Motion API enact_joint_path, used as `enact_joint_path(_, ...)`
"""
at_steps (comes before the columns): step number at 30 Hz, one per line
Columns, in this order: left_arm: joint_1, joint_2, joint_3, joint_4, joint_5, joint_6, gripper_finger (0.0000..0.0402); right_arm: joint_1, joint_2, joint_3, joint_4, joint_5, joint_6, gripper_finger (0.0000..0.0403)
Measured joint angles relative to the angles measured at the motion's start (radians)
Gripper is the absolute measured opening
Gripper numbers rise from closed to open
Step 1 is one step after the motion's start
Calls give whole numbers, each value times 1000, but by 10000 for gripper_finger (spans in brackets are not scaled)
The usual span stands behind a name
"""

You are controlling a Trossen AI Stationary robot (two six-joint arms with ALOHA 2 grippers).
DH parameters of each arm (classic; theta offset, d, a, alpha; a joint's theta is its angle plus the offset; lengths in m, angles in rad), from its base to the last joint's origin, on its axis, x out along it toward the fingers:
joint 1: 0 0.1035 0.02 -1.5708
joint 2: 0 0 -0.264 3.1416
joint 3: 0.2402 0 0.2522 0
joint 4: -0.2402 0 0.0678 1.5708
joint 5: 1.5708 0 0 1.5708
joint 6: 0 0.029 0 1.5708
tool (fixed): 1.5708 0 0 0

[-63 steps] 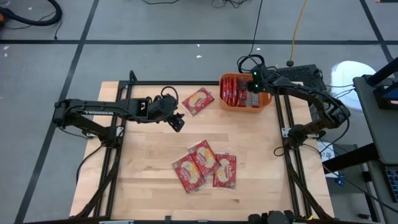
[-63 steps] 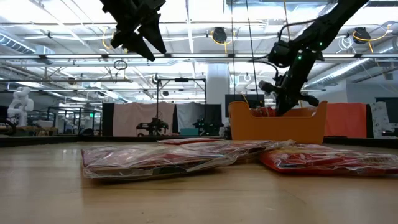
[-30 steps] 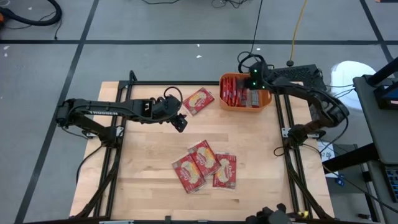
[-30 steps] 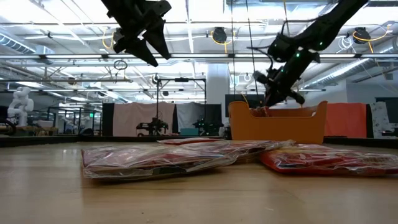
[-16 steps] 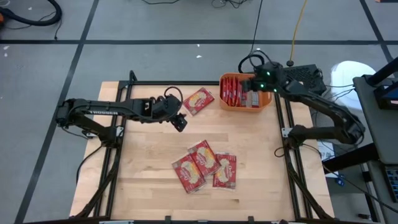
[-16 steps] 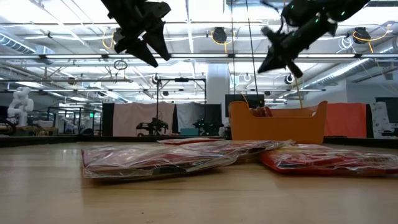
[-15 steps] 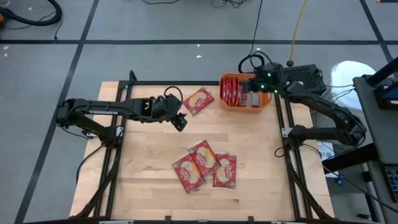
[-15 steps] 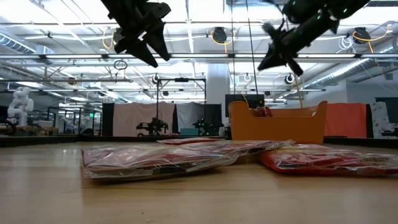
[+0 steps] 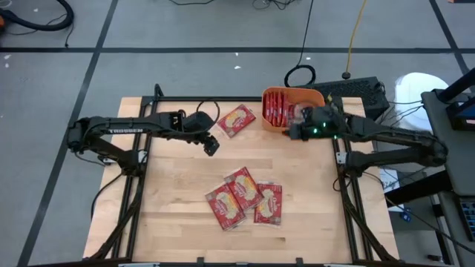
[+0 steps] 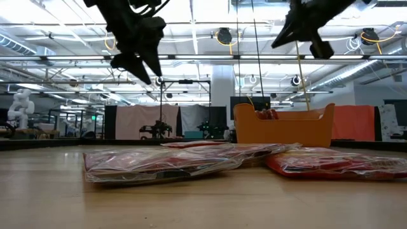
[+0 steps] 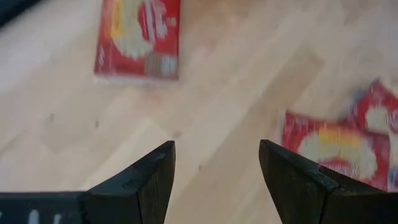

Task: Sort popcorn bags into baskets
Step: Put the red popcorn bag into the orange bin

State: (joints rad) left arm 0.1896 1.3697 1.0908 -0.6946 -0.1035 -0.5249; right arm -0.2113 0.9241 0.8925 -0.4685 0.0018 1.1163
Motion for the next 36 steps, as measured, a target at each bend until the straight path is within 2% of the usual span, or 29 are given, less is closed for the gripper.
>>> enact_joint_path(5,-44,0,-1,-52,7,-1,234,204,36,0,0,77,169,0)
enact_joint_path(8,-76,0,-1,-53,7,-5,234,297,72,0,-9,80,254,0)
enact_joint_path(16,-175,0,-1,-63,9,-36,234,468,229,0,-1,79,445,1)
enact_joint_path(24,-267,0,-1,-62,6,-95,234,521,433,0,135,25,572,30)
enact_joint_path(30,-340,3,-1,-61,-1,-117,234,518,542,0,281,21,563,70)
enact_joint_path(36,-391,19,-3,-56,-4,-143,234,509,605,0,286,-1,552,97)
